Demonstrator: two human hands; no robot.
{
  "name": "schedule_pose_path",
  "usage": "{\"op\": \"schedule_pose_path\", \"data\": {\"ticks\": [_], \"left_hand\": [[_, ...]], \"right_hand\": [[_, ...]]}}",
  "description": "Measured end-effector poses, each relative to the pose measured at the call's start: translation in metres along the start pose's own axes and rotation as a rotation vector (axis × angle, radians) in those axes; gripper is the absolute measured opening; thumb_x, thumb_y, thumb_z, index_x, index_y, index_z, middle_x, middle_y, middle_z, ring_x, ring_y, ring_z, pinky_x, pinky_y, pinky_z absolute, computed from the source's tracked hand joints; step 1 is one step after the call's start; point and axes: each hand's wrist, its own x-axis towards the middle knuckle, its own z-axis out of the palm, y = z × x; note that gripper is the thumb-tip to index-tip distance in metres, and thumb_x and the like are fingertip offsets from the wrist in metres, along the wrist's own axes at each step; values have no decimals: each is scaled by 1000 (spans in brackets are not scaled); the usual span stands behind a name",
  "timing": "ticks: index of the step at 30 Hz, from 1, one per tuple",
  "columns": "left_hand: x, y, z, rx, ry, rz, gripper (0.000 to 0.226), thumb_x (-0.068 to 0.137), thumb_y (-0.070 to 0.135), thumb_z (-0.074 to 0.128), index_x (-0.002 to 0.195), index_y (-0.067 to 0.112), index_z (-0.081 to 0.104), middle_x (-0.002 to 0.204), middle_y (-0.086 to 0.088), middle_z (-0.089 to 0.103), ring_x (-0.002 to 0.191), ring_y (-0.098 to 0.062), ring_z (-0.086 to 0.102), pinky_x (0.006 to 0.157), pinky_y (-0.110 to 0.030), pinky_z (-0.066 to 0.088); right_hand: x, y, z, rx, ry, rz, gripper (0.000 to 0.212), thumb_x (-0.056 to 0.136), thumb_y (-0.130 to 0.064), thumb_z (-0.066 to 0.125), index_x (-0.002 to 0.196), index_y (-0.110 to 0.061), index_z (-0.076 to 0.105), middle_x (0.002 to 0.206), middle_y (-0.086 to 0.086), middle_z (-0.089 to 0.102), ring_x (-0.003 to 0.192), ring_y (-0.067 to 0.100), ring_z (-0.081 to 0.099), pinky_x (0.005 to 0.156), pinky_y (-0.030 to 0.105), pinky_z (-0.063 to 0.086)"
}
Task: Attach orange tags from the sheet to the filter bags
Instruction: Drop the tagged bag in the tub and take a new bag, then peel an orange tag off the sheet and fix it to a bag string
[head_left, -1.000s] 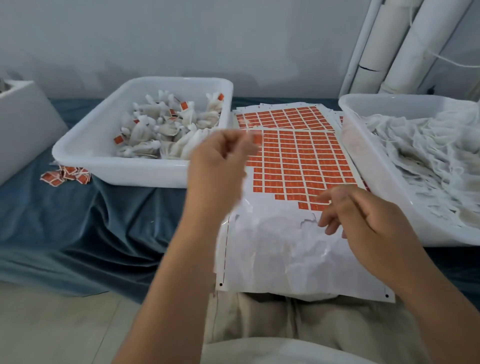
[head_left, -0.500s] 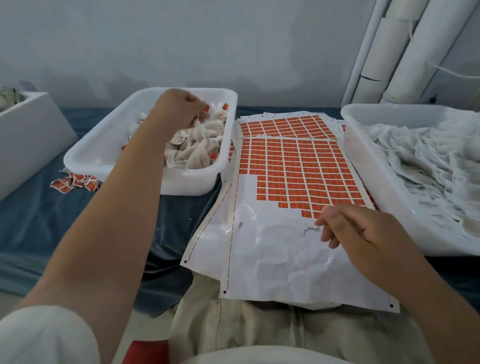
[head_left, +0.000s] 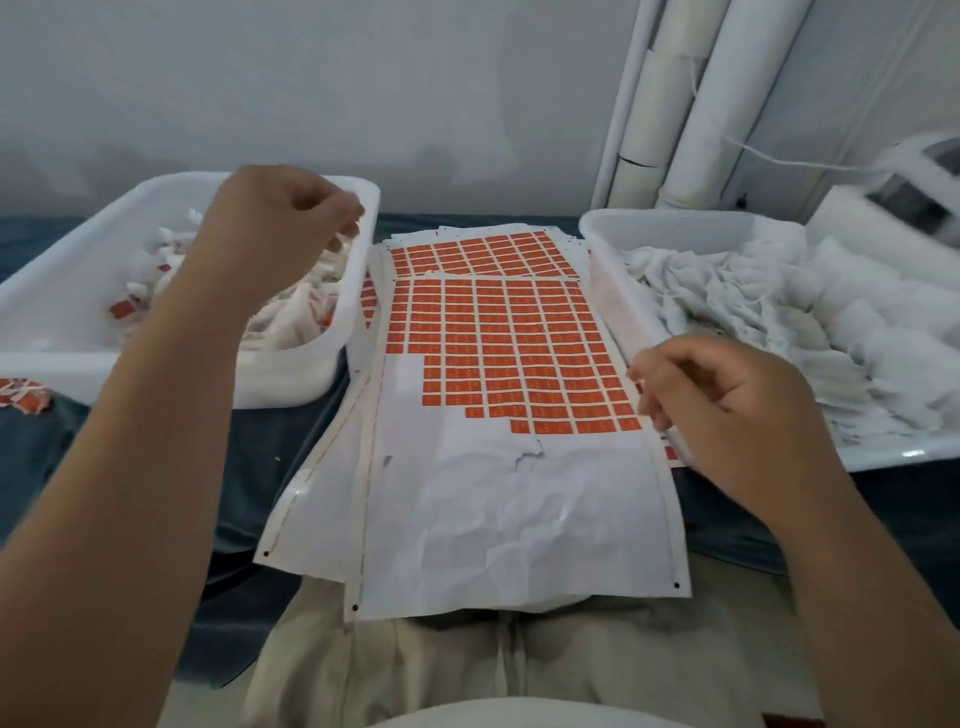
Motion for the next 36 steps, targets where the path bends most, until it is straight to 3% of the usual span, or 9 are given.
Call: {"op": "schedule_pose_path", "data": {"ticks": [3,7,11,15,18,22,27,32,36], "left_hand": [[-47,28,17,-98,-21,90,24,102,42,60,85,33,76,72,20,72,53,6,60,48,-15,44],[-102,46,45,-223,-150,116,27,97,48,59,79,35,72,74,22,71,68,-2,67,51,-8,49],[-138,41,75,-268,-316,82,27,94,53,59,81,35,73,76,24,72,73,0,69,60,-11,50],[-155,25,97,-274,-393,21,27,97,50,60,81,34,74,76,23,72,73,-1,69,55,-5,47],[-158,15,100,-257,-405,-5,25,98,51,59,83,38,74,79,27,72,78,4,69,53,-3,45],[-158,14,100,-324,-384,-5,25,99,49,60,82,38,74,78,24,73,78,3,69,58,0,45],[-164,20,105,-344,-446,-15,24,99,46,61,83,35,75,77,24,73,79,4,69,60,-1,45],[-171,29,104,-381,-438,19,20,100,45,60,88,39,75,79,23,73,78,1,70,64,-4,48],[-182,36,107,-429,-380,151,34,101,56,44,129,49,61,127,34,65,117,10,62,92,-7,50]], "right_hand": [[14,24,-21,-94,81,100,10,101,-41,61,98,-36,69,83,-23,71,74,-3,67,65,18,49],[34,63,-49,-460,-209,299,22,98,-41,65,120,-42,67,111,-17,70,95,5,63,78,32,46],[69,83,-45,-791,-508,191,31,104,-25,57,131,-31,72,157,5,46,141,28,45,114,39,36],[96,87,-26,-890,-683,110,36,108,-18,45,135,-23,69,149,-3,53,147,29,35,120,42,31],[95,89,-32,-789,-562,105,29,107,-16,49,121,-17,74,115,-1,69,124,29,55,108,42,41],[82,88,-44,-582,-152,228,23,99,-19,67,120,-19,77,133,-3,70,125,22,62,105,33,42],[70,74,-55,-311,91,265,20,94,-16,73,101,-33,80,104,-12,77,88,-3,66,82,16,45],[53,36,-57,9,283,190,33,91,-23,76,116,-44,69,97,-16,76,87,3,72,79,33,60],[30,0,-38,142,261,133,43,87,-29,77,124,-47,64,104,-18,76,95,4,73,88,39,58]]}}
